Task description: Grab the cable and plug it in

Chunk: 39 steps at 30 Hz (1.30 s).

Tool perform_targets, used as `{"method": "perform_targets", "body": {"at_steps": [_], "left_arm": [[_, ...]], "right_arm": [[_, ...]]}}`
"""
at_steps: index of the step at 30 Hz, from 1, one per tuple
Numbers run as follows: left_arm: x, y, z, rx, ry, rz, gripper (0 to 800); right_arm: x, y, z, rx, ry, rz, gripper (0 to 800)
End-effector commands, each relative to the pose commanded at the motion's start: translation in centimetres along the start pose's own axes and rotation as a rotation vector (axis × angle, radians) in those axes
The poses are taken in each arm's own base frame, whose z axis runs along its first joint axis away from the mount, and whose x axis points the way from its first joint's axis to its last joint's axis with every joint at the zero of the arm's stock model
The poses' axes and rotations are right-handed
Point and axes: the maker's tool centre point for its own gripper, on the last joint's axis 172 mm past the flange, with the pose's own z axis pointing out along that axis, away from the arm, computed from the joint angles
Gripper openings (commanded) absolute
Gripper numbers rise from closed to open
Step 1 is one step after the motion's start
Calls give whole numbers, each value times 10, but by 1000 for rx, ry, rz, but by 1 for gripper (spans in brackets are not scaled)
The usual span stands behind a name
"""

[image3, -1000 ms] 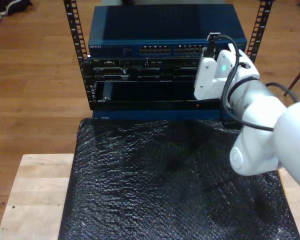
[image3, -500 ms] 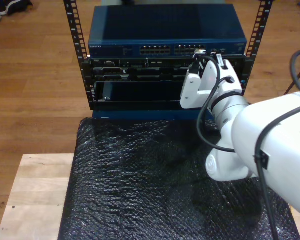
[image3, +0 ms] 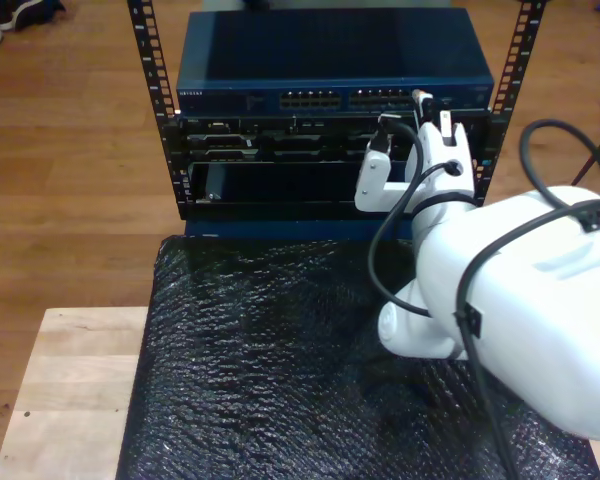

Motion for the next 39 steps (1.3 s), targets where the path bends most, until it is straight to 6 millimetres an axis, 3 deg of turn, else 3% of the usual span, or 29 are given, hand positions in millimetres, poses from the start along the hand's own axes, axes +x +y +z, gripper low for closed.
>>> {"method": "perform_targets", "body": {"at_steps": [6, 24, 39], "left_arm": [[0, 0, 0, 1, 0, -1, 800], [0, 0, 0, 0, 0, 0, 800], [0, 0, 0, 0, 0, 0, 800]], "right_arm": [[-5, 0, -4, -32, -40, 5, 0], [3, -11, 19, -69, -78, 51, 0], [3, -33, 22, -11, -68, 37, 0]]}}
